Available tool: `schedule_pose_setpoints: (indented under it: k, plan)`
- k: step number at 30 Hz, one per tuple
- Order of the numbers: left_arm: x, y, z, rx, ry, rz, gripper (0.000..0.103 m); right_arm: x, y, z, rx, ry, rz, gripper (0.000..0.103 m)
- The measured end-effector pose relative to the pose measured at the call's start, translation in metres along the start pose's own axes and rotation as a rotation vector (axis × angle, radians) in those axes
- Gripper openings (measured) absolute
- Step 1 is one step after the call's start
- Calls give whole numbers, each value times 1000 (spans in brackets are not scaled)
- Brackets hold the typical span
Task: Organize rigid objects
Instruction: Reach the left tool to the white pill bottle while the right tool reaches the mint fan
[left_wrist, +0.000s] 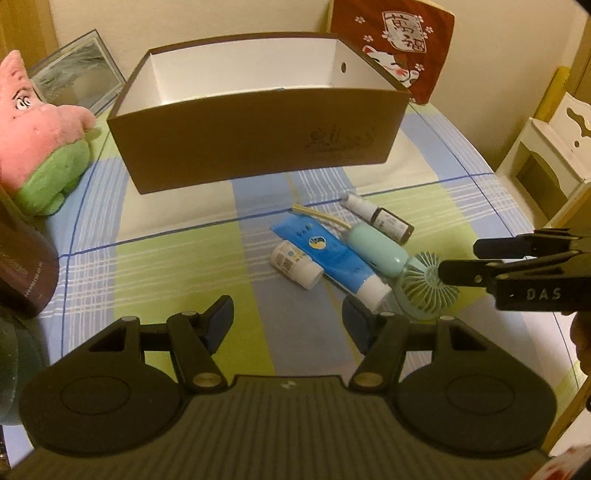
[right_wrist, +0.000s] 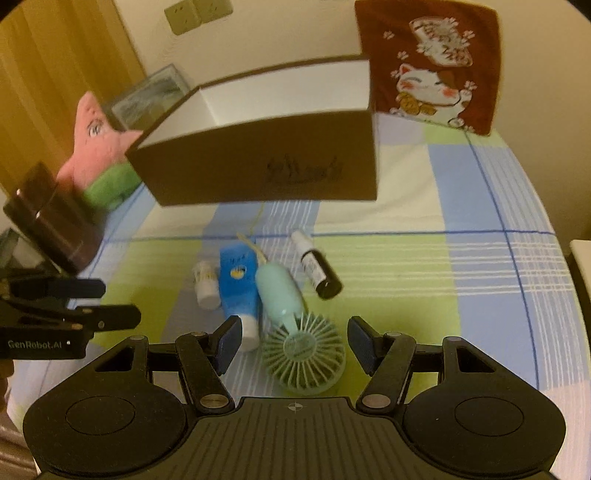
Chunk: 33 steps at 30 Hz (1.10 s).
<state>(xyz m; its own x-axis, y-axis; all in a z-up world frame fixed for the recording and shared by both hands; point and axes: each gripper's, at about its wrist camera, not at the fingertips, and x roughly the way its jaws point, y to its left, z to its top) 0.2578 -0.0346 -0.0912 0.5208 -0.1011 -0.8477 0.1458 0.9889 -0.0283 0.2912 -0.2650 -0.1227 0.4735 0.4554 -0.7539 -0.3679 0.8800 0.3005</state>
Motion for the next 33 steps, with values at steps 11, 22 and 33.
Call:
schedule_pose_setpoints:
  k: [11, 22, 33]
  plan:
    - [21, -7, -6, 23, 25, -20, 62, 19, -4, -6, -63, 57, -19, 63]
    - [39, -6, -6, 41, 29, -31, 62, 35, -3, -3, -104, 82, -12, 63]
    - [59, -6, 0, 84, 24, -33, 59, 63, 15, 12, -238, 104, -26, 55]
